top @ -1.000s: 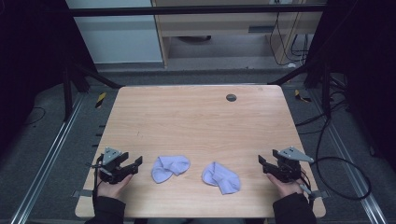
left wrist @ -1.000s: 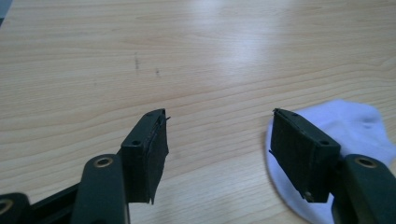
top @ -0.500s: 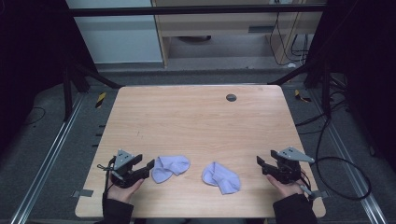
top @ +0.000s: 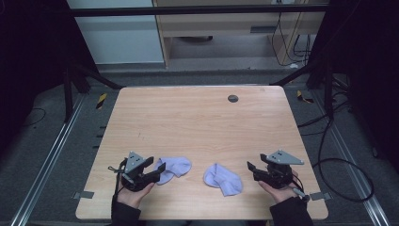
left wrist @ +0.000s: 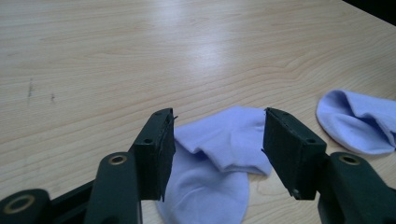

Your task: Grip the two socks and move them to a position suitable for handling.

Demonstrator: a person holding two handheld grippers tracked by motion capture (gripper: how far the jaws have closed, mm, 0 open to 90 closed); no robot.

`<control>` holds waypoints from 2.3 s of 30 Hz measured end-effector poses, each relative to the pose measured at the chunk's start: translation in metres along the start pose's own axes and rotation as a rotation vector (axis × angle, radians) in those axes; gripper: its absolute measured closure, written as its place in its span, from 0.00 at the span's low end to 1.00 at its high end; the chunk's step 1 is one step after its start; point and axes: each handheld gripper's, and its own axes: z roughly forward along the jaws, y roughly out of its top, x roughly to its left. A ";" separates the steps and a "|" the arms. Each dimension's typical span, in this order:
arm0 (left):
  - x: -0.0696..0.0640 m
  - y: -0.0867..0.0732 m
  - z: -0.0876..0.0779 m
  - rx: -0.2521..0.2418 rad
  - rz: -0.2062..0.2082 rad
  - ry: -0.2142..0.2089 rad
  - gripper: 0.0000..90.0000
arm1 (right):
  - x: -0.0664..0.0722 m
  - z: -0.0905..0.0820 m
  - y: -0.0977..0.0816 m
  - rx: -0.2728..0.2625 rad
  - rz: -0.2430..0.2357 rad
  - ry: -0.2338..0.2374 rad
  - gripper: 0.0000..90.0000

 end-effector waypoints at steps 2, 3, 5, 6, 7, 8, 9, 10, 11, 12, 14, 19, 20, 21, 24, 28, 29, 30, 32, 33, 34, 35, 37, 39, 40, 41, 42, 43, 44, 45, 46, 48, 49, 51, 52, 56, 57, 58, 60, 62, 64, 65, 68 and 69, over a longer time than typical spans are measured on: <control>-0.004 0.002 0.002 -0.001 0.004 -0.006 0.49 | 0.004 0.001 0.001 0.006 0.004 0.020 0.46; -0.006 0.002 0.002 -0.004 0.006 -0.009 0.49 | 0.005 0.001 0.001 0.010 0.001 0.024 0.47; -0.009 0.004 0.004 -0.004 0.015 -0.014 0.49 | 0.008 0.001 0.001 0.018 0.000 0.041 0.48; -0.011 0.005 0.005 -0.005 0.016 -0.018 0.50 | 0.009 0.002 0.001 0.022 -0.010 0.040 0.49; -0.013 0.005 0.005 -0.005 0.019 -0.021 0.50 | 0.010 0.002 0.001 0.027 -0.007 0.044 0.50; -0.015 0.006 0.006 -0.005 0.027 -0.026 0.50 | 0.011 0.003 0.000 0.032 -0.009 0.043 0.51; -0.016 0.006 0.007 -0.004 0.031 -0.027 0.51 | 0.012 0.003 0.000 0.036 -0.013 0.048 0.52; -0.018 0.007 0.008 -0.004 0.035 -0.029 0.51 | 0.013 0.003 0.000 0.041 -0.014 0.054 0.53; -0.019 0.007 0.009 -0.003 0.038 -0.031 0.52 | 0.014 0.004 -0.001 0.042 -0.017 0.055 0.54; -0.021 0.008 0.010 0.001 0.042 -0.035 0.52 | 0.015 0.004 -0.001 0.047 -0.019 0.059 0.55; -0.026 0.009 0.012 0.002 0.051 -0.041 0.53 | 0.017 0.004 -0.001 0.052 -0.021 0.071 0.56; -0.037 0.012 0.019 0.010 0.071 -0.062 0.55 | 0.022 0.005 -0.003 0.067 -0.028 0.090 0.58; -0.040 0.013 0.021 0.014 0.075 -0.065 0.55 | 0.023 0.005 -0.003 0.069 -0.033 0.092 0.59; -0.042 0.013 0.022 0.016 0.076 -0.068 0.55 | 0.025 0.005 -0.004 0.071 -0.031 0.097 0.59; -0.050 0.013 0.028 0.025 0.091 -0.078 0.56 | 0.028 0.004 -0.005 0.076 -0.040 0.105 0.60; -0.059 0.014 0.034 0.035 0.109 -0.089 0.57 | 0.031 0.004 -0.006 0.080 -0.048 0.117 0.62; -0.061 0.014 0.036 0.038 0.111 -0.092 0.58 | 0.032 0.004 -0.006 0.084 -0.048 0.120 0.62; -0.063 0.014 0.037 0.038 0.113 -0.094 0.58 | 0.033 0.005 -0.007 0.083 -0.054 0.123 0.63; -0.067 0.014 0.040 0.045 0.116 -0.098 0.58 | 0.035 0.005 -0.007 0.085 -0.061 0.132 0.63; -0.068 0.014 0.041 0.045 0.116 -0.099 0.59 | 0.037 0.005 -0.007 0.086 -0.064 0.135 0.63; -0.070 0.014 0.043 0.049 0.120 -0.100 0.59 | 0.038 0.005 -0.008 0.087 -0.069 0.139 0.64; -0.071 0.013 0.044 0.051 0.122 -0.100 0.59 | 0.039 0.006 -0.008 0.088 -0.072 0.142 0.64; -0.074 0.013 0.046 0.056 0.125 -0.103 0.60 | 0.042 0.006 -0.009 0.091 -0.075 0.150 0.64; -0.077 0.012 0.049 0.064 0.131 -0.102 0.60 | 0.044 0.006 -0.009 0.092 -0.077 0.157 0.65; -0.078 0.012 0.051 0.065 0.133 -0.104 0.60 | 0.045 0.006 -0.010 0.092 -0.078 0.160 0.65; -0.079 0.012 0.052 0.068 0.133 -0.103 0.60 | 0.045 0.007 -0.011 0.093 -0.079 0.163 0.65; -0.079 0.012 0.053 0.070 0.135 -0.103 0.60 | 0.046 0.007 -0.011 0.096 -0.079 0.165 0.65; -0.080 0.012 0.055 0.072 0.136 -0.102 0.60 | 0.048 0.007 -0.012 0.101 -0.075 0.167 0.65; -0.081 0.011 0.056 0.074 0.136 -0.103 0.60 | 0.048 0.008 -0.012 0.101 -0.084 0.168 0.65; -0.082 0.011 0.057 0.074 0.138 -0.103 0.60 | 0.049 0.008 -0.013 0.103 -0.083 0.170 0.65; -0.083 0.011 0.058 0.078 0.141 -0.102 0.61 | 0.049 0.009 -0.013 0.106 -0.082 0.172 0.65; -0.086 0.011 0.061 0.083 0.146 -0.104 0.61 | 0.050 0.010 -0.014 0.111 -0.080 0.174 0.65; -0.087 0.010 0.063 0.086 0.148 -0.105 0.61 | 0.051 0.010 -0.015 0.112 -0.082 0.177 0.65; -0.090 0.009 0.066 0.097 0.152 -0.108 0.61 | 0.052 0.011 -0.016 0.116 -0.082 0.180 0.65; -0.091 0.008 0.068 0.102 0.155 -0.109 0.61 | 0.053 0.011 -0.017 0.118 -0.084 0.182 0.66; -0.096 0.005 0.074 0.118 0.167 -0.115 0.62 | 0.056 0.014 -0.019 0.133 -0.090 0.192 0.66; -0.097 0.004 0.075 0.125 0.169 -0.117 0.62 | 0.057 0.015 -0.020 0.134 -0.094 0.199 0.67; -0.098 0.003 0.077 0.130 0.172 -0.118 0.63 | 0.058 0.016 -0.021 0.137 -0.100 0.204 0.67; -0.100 0.001 0.080 0.140 0.180 -0.120 0.63 | 0.061 0.017 -0.022 0.147 -0.103 0.211 0.68; -0.101 0.000 0.082 0.147 0.182 -0.121 0.64 | 0.063 0.020 -0.023 0.153 -0.108 0.216 0.68; -0.102 -0.001 0.084 0.156 0.181 -0.123 0.66 | 0.065 0.021 -0.024 0.161 -0.113 0.222 0.69; -0.102 -0.002 0.086 0.159 0.182 -0.124 0.66 | 0.066 0.022 -0.025 0.164 -0.116 0.226 0.69; -0.103 -0.003 0.089 0.173 0.184 -0.124 0.68 | 0.069 0.025 -0.027 0.179 -0.123 0.233 0.70; -0.103 -0.004 0.090 0.178 0.185 -0.125 0.69 | 0.070 0.025 -0.028 0.181 -0.126 0.239 0.70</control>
